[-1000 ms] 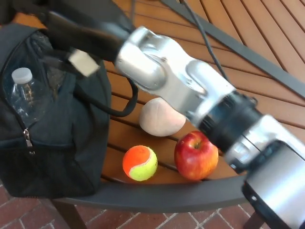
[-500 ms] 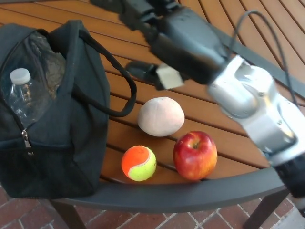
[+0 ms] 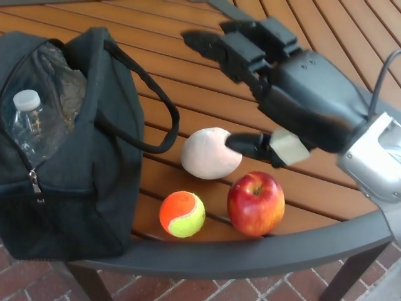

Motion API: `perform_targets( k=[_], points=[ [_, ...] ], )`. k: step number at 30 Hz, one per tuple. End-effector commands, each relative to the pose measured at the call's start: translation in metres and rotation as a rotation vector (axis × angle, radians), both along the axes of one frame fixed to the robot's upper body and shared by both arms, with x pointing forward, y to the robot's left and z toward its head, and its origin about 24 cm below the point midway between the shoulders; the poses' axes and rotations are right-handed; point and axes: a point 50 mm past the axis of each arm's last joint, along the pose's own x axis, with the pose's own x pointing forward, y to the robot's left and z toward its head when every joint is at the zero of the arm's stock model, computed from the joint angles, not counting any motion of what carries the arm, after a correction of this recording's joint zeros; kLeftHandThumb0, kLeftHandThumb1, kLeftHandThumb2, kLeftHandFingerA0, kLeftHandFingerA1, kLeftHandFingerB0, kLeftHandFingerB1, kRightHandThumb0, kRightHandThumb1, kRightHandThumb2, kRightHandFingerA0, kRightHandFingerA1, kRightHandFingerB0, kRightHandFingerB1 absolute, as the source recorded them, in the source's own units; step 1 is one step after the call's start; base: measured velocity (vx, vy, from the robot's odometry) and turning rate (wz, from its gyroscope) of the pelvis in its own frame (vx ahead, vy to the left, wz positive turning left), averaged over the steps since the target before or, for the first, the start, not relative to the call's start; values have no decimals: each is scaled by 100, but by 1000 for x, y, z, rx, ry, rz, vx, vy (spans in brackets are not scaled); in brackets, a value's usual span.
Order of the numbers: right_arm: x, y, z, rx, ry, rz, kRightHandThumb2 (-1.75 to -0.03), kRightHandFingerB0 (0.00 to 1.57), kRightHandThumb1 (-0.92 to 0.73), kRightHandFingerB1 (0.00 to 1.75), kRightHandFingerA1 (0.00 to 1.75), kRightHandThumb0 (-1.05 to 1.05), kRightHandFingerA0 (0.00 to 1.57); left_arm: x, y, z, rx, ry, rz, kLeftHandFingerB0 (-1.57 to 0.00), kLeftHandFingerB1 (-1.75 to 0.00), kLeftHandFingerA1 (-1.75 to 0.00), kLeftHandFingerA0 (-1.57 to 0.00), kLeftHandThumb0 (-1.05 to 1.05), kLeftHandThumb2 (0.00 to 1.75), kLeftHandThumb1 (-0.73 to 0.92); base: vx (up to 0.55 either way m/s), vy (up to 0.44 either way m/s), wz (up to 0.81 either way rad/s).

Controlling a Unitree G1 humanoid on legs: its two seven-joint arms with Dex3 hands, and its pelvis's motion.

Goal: Pick up a rubric cube, an apple, a tennis ball, a soft toy, a bottle from the table and put it into the lunch box one by one

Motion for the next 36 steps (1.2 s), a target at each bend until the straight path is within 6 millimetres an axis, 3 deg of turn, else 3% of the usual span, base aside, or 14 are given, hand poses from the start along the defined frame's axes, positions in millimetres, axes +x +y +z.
perform_targets(
  k=[1, 5, 7, 8, 12, 13, 15, 16, 26, 27, 34, 35, 36],
  points=[
    [-1, -34, -44, -144, 453, -179, -61, 21, -73, 29, 38, -70, 3, -1, -10, 0, -26, -19, -1, -98, -105, -105, -108, -9, 87, 60, 0, 0, 0],
    [-2, -34, -45, -154, 467, -185, -62, 21, -74, 29, 38, -71, 2, -1, -9, 0, -22, -22, -7, -98, -104, -104, -107, -9, 89, 60, 0, 0, 0],
    [-9, -36, -56, -225, 562, -198, -65, 17, -81, 29, 39, -79, 3, -1, -8, 0, -40, -28, 13, -98, -105, -108, -106, -10, 87, 61, 0, 0, 0],
    [-10, -38, -60, -241, 588, -205, -102, 11, -63, 43, 42, -81, 5, -1, -7, 1, -38, -29, 8, -96, -105, -106, -105, -10, 85, 62, 0, 0, 0],
    [-10, -43, -68, -257, 631, -225, -101, 11, -63, 44, 46, -81, 6, -1, -6, 1, -34, -32, -1, -96, -104, -105, -107, -10, 85, 62, 0, 0, 0],
    [-8, -48, -76, -268, 665, -252, -66, 23, -82, 30, 46, -81, 8, -1, -6, 1, -34, -28, -2, -94, -104, -104, -106, -11, 84, 63, 0, 0, 0],
    [-5, -53, -82, -273, 691, -274, -64, 23, -80, 34, 51, -80, 8, -2, -5, 0, -30, -21, -7, -93, -104, -104, -106, -11, 82, 62, 0, 0, 0],
    [-4, -54, -84, -274, 698, -282, -98, 17, -61, 46, 54, -79, 6, -3, -6, 0, -31, -19, -8, -94, -105, -103, -106, -10, 81, 61, 0, 0, 0],
    [11, -47, -92, -227, 673, -306, -95, 24, -59, 48, 57, -73, 14, -6, -8, -1, -55, -15, 8, -98, -103, -102, -106, -9, 88, 63, 0, 0, 0],
    [12, -42, -94, -232, 670, -301, -63, 32, -74, 36, 57, -71, 16, -6, -7, -1, -53, -10, 13, -99, -102, -103, -107, -10, 86, 64, 0, 0, 0],
    [19, -22, -111, -170, 703, -301, -61, 37, -69, 36, 65, -64, 23, -10, -8, -1, -43, -9, -18, -94, -102, -104, -104, -11, 85, 65, 0, 0, 0],
    [22, -16, -112, -146, 692, -311, -89, 30, -53, 50, 62, -65, 20, -13, -9, -1, -47, -10, -25, -93, -101, -103, -104, -11, 84, 65, 0, 0, 0],
    [23, -15, -112, -141, 688, -312, -89, 30, -53, 50, 62, -65, 20, -13, -9, -1, -48, -10, -26, -93, -101, -103, -104, -11, 84, 65, 0, 0, 0]
  ],
)
